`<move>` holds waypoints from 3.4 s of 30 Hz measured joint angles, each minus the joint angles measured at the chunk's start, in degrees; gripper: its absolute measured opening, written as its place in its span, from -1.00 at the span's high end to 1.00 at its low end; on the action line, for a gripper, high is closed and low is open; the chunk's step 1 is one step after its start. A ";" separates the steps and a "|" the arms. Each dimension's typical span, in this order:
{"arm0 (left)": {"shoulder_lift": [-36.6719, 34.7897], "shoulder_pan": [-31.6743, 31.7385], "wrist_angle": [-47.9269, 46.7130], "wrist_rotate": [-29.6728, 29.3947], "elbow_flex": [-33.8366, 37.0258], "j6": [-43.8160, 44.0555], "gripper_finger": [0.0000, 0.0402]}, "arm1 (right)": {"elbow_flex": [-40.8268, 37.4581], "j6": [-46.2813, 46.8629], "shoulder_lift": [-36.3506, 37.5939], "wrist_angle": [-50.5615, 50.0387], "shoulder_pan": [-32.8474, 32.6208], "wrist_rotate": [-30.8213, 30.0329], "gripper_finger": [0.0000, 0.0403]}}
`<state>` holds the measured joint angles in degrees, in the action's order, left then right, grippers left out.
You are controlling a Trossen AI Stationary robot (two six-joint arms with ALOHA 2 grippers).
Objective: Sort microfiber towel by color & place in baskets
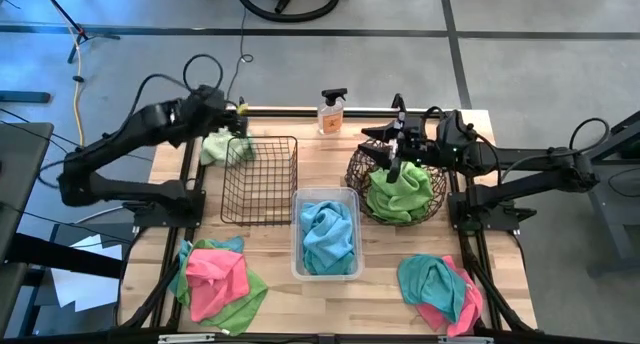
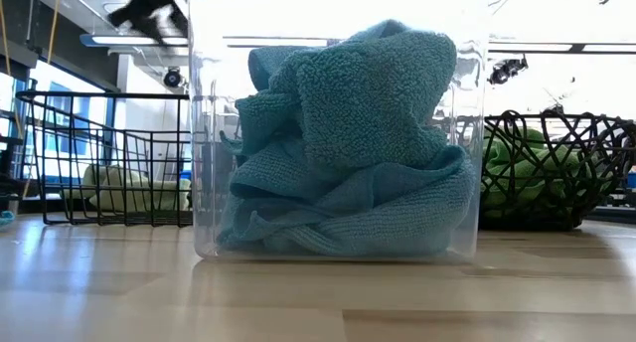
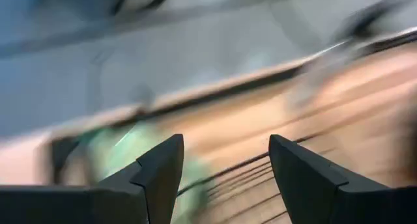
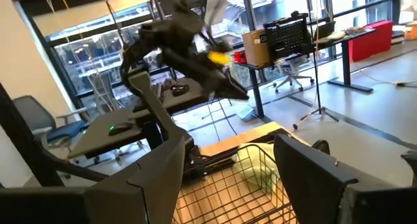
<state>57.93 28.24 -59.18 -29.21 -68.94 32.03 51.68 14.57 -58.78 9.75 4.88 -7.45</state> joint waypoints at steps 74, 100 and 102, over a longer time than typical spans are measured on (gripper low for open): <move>8.12 36.73 27.96 21.55 34.51 25.81 0.99 | 0.02 6.03 -0.02 -5.22 -0.10 3.17 -0.17; -24.40 33.59 56.78 27.34 28.06 18.88 1.00 | 0.02 5.99 -0.02 2.51 -0.17 4.49 -0.17; -24.13 32.36 57.47 28.72 24.94 15.60 1.00 | 0.02 5.99 -0.02 3.01 -0.17 4.49 -0.17</move>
<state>33.80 60.60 -1.71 -0.48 -44.00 47.63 51.70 20.56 -58.81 12.76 4.71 -2.96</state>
